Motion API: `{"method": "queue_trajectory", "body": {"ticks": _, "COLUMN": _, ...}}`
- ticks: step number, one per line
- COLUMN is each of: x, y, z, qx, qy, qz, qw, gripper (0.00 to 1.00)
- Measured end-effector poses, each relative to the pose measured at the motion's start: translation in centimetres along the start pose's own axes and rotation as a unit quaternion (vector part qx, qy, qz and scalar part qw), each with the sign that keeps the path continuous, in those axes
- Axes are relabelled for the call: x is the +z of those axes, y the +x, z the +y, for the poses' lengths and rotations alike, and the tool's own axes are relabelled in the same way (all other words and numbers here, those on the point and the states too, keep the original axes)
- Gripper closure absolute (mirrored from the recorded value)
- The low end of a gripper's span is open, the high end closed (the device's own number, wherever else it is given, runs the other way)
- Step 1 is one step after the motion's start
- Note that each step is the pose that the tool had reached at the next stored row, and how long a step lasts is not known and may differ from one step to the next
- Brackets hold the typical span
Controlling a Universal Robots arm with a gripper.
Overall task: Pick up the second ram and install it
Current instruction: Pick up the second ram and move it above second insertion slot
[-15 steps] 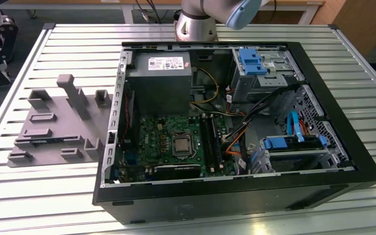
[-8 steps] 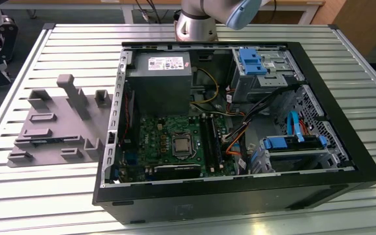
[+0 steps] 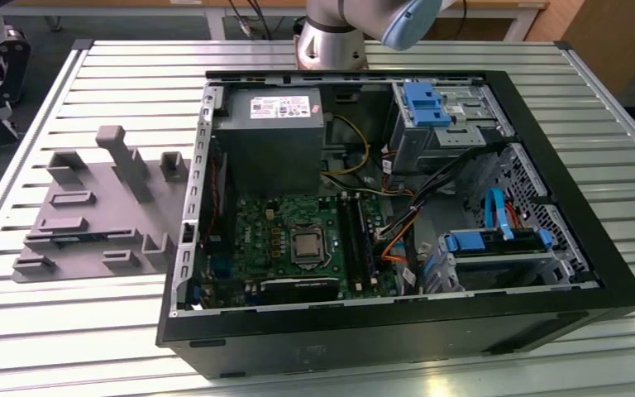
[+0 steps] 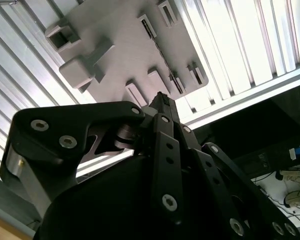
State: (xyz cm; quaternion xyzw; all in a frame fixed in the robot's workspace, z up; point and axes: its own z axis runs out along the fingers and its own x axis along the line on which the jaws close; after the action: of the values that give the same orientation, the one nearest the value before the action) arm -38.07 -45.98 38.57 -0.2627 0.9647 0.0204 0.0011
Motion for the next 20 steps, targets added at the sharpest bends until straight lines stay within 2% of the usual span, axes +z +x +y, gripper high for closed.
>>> {"method": "queue_trajectory", "body": {"ticks": 13, "x": 0.00, "y": 0.00, "z": 0.00, "qx": -0.026, "qy": -0.0003, "qz": 0.0010, "qw": 0.9997, "gripper": 0.89}}
{"method": "queue_trajectory", "body": {"ticks": 16, "x": 0.00, "y": 0.00, "z": 0.01, "qx": -0.043, "qy": -0.0005, "qz": 0.0017, "qw": 0.9991, "gripper": 0.89}}
{"method": "queue_trajectory", "body": {"ticks": 20, "x": 0.00, "y": 0.00, "z": 0.01, "qx": -0.068, "qy": -0.0007, "qz": 0.0028, "qw": 0.9977, "gripper": 0.89}}
